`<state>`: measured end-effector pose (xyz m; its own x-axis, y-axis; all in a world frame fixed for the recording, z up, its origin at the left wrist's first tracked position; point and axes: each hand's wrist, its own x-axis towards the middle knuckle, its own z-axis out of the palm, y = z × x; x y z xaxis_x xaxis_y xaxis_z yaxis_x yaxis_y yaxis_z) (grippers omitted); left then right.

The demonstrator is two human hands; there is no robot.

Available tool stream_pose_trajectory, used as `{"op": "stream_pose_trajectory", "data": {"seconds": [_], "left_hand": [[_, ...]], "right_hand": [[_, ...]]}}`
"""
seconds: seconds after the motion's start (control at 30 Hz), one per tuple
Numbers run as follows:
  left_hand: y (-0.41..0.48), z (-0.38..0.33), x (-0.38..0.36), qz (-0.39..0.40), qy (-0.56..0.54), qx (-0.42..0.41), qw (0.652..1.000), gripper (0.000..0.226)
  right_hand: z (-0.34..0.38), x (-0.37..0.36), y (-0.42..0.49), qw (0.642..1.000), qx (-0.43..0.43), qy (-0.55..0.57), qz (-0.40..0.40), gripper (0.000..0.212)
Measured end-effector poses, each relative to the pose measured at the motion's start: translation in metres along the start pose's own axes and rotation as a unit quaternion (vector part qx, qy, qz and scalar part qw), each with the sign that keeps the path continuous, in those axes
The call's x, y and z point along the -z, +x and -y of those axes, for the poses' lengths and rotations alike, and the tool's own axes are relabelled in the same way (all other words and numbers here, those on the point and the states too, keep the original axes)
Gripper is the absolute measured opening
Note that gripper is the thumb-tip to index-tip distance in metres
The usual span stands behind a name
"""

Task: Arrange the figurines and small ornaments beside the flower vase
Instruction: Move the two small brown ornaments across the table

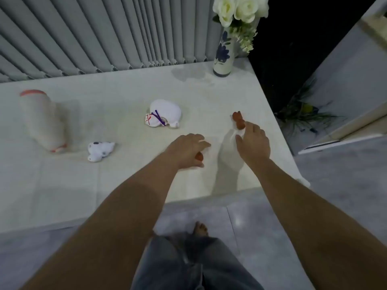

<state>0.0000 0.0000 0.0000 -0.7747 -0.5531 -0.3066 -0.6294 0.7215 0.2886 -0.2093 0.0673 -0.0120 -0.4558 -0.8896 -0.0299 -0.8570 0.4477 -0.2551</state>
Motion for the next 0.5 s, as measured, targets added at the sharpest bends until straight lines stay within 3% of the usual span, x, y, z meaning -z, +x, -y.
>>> {"op": "stream_pose_trajectory", "data": {"seconds": [0.23,0.5], "left_hand": [[0.011,-0.001,-0.009,-0.006,0.053,-0.023,0.998,0.043],[0.013,0.012,-0.006,-0.013,0.05,-0.062,0.997,0.034]], "right_hand": [[-0.003,-0.019,0.026,1.0,-0.001,-0.016,0.005,0.042],[0.003,-0.029,0.049,0.997,-0.017,-0.063,-0.029,0.037]]}}
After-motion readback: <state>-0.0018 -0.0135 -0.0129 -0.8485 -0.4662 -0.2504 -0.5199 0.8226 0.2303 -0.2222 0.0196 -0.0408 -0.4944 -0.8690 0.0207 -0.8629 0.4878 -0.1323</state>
